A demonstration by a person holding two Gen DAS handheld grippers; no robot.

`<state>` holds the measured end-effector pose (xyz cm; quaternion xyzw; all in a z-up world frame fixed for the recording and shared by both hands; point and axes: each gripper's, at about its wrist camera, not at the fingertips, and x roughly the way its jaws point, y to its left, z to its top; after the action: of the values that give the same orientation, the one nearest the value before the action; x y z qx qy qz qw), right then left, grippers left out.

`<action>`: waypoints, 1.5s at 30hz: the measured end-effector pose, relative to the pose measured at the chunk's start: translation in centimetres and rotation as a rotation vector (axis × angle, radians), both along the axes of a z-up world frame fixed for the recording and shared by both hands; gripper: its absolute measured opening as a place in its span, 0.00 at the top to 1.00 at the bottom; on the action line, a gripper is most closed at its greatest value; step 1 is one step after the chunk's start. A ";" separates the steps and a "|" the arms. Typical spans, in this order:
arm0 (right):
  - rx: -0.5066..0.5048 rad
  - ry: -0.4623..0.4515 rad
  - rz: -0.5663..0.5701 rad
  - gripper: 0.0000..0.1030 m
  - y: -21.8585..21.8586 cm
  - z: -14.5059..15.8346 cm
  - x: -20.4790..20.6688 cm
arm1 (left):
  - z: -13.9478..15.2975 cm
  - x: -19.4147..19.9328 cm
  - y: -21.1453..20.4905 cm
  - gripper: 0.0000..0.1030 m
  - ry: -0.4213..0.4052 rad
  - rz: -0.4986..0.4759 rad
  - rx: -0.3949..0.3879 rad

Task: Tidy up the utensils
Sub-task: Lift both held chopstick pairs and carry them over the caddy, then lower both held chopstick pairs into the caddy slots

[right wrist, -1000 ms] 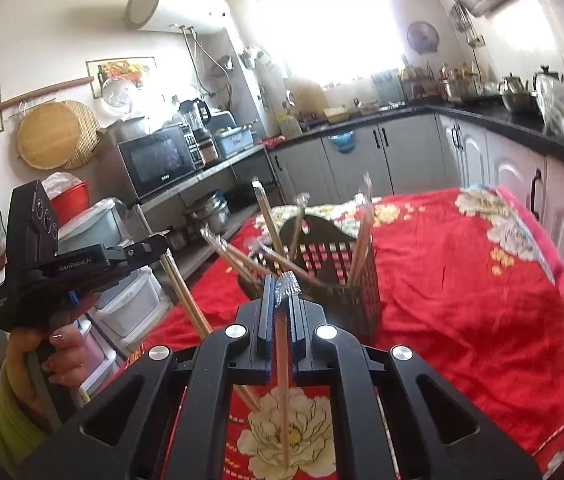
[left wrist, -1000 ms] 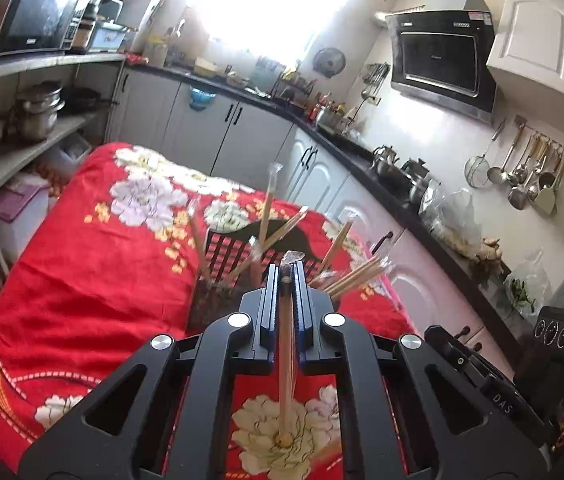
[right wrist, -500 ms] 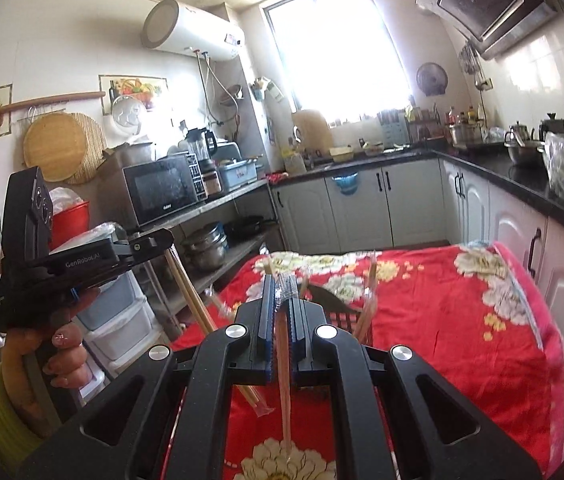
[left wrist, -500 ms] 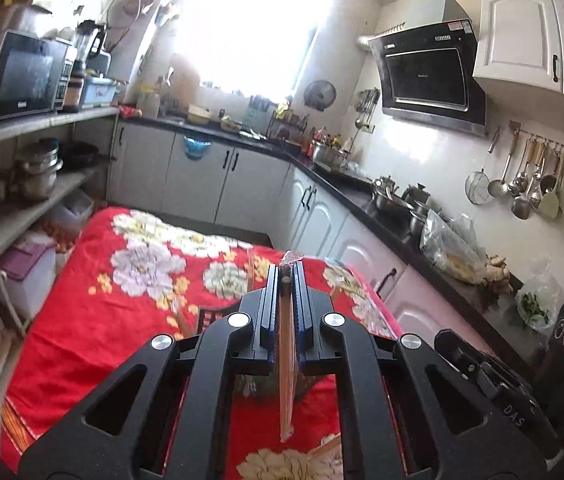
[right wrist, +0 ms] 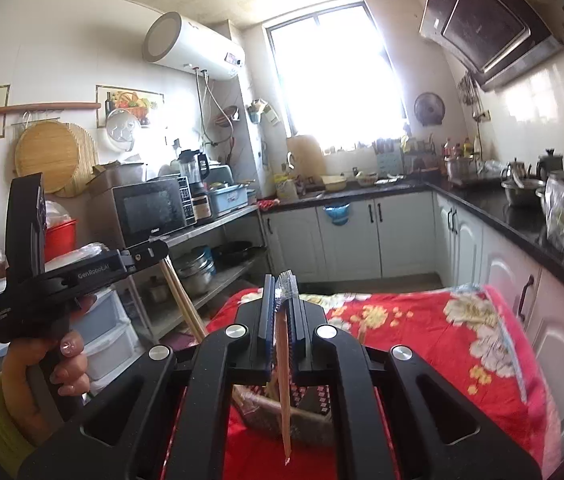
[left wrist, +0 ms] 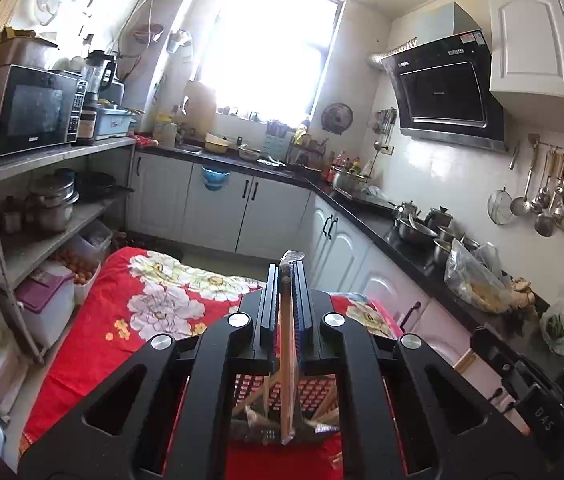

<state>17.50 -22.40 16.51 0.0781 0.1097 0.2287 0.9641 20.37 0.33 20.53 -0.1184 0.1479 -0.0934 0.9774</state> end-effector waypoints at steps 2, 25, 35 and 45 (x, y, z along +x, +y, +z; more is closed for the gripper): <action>-0.004 -0.012 -0.008 0.94 0.1 0.5 0.5 | 0.2 0.3 -0.2 0.96 -0.009 0.010 0.007; 0.001 -0.043 -0.097 0.94 -0.1 -2.5 7.1 | -3.7 4.1 -3.3 0.96 -0.054 0.031 0.065; -0.009 -0.047 -0.116 0.94 -0.1 -6.0 7.2 | -7.3 5.0 -3.5 0.96 -0.017 0.018 0.051; -0.001 -0.004 -0.122 0.94 -0.8 -7.4 6.0 | -9.2 4.5 -3.5 0.96 0.027 0.001 0.057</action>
<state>23.47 -23.21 9.16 0.0836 0.1028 0.1694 0.9766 24.83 -3.20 11.37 -0.0919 0.1634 -0.0869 0.9784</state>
